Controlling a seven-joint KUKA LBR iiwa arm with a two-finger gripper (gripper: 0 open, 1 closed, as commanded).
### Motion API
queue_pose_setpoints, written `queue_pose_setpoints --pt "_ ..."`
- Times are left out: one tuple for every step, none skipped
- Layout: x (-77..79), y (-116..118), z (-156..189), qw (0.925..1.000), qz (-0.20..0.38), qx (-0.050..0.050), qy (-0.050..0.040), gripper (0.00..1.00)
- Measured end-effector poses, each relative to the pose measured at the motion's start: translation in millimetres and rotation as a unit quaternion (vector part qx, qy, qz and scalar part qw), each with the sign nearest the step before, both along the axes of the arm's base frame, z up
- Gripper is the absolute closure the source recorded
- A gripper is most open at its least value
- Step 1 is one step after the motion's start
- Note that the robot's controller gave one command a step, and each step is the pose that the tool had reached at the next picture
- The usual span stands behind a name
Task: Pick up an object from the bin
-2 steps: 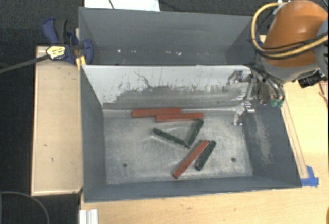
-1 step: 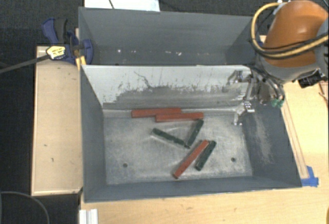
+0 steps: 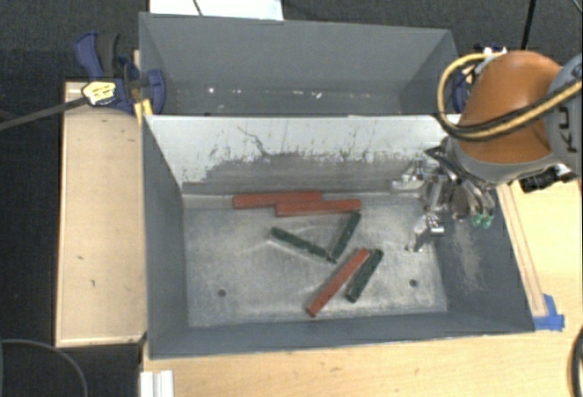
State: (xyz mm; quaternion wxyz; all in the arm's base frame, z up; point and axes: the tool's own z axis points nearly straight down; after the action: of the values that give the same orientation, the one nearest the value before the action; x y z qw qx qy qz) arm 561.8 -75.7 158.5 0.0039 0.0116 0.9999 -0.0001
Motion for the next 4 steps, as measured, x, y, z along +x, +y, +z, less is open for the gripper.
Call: queue_pose_setpoints --pt "-3.0 16.5 -52.9 0.9971 0.076 0.000 0.0017 0.00" --pt "-17.1 63.4 -83.0 1.0000 -0.002 -0.001 -0.0044 1.00" --pt "-18.8 64.7 -84.9 1.0000 -0.001 0.000 -0.0018 0.00" --pt "-16.7 64.6 -82.9 1.0000 0.000 0.000 -0.0046 1.00"
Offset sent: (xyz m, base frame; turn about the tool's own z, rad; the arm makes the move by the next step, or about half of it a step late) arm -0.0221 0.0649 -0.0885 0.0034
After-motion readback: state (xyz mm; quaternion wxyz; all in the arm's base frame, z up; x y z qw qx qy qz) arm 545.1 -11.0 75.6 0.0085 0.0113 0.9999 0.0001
